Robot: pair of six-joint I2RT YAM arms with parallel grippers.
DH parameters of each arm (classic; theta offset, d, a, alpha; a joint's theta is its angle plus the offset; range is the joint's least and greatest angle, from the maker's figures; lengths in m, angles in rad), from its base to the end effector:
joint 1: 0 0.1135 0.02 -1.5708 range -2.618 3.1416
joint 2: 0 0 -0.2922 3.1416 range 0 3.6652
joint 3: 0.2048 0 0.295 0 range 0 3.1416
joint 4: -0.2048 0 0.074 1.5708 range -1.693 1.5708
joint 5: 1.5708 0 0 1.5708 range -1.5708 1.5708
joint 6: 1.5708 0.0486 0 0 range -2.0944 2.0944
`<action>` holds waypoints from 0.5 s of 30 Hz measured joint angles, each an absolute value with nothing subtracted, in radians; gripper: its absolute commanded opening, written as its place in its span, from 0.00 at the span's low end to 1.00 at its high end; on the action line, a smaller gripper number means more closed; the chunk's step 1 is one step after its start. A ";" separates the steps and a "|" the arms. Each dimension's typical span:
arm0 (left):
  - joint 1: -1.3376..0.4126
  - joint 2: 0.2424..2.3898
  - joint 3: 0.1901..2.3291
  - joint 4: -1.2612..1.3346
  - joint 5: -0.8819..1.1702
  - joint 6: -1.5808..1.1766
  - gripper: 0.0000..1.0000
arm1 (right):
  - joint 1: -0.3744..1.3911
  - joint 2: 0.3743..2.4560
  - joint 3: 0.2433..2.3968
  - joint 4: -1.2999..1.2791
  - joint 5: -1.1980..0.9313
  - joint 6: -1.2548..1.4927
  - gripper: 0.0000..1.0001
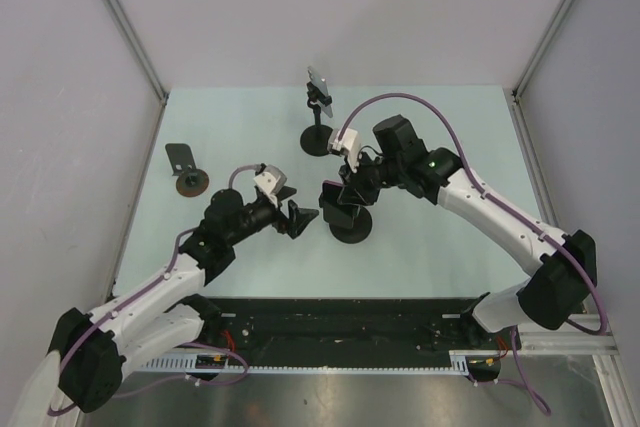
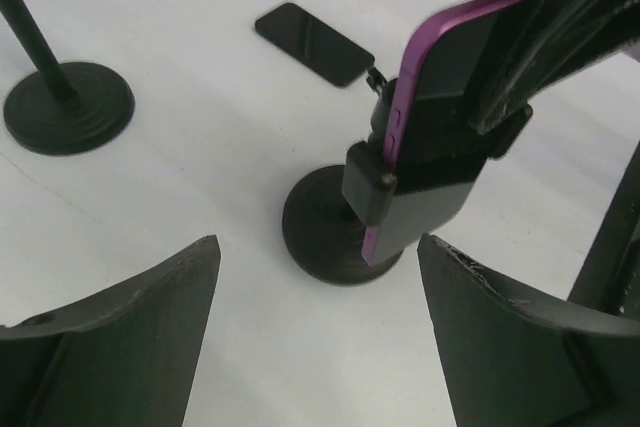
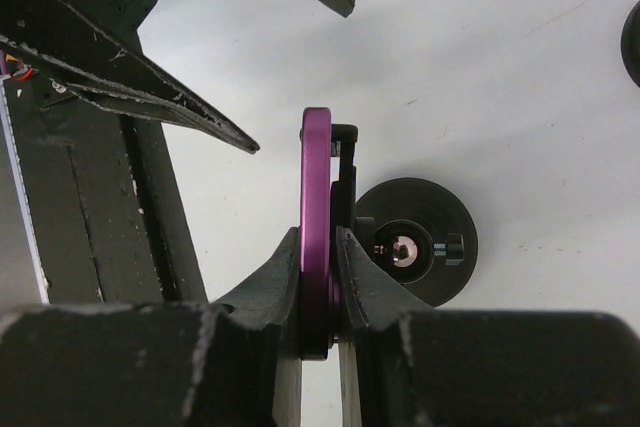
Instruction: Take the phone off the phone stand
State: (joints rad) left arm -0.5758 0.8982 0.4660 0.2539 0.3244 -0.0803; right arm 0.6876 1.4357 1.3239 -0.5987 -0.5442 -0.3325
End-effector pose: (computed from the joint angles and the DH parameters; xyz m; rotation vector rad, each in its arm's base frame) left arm 0.1958 -0.1456 0.2543 0.6746 1.6709 -0.7574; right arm 0.2638 0.2492 0.3551 -1.3590 1.8354 0.8057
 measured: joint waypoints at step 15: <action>-0.646 0.986 0.452 0.467 0.268 -0.131 0.69 | 0.703 1.412 1.296 -0.571 -0.509 -0.305 0.00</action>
State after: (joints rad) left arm -0.6460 0.9855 0.4519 0.4671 0.2684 -0.1314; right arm 0.7033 1.4117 1.2961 -0.5709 -0.5095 -0.3054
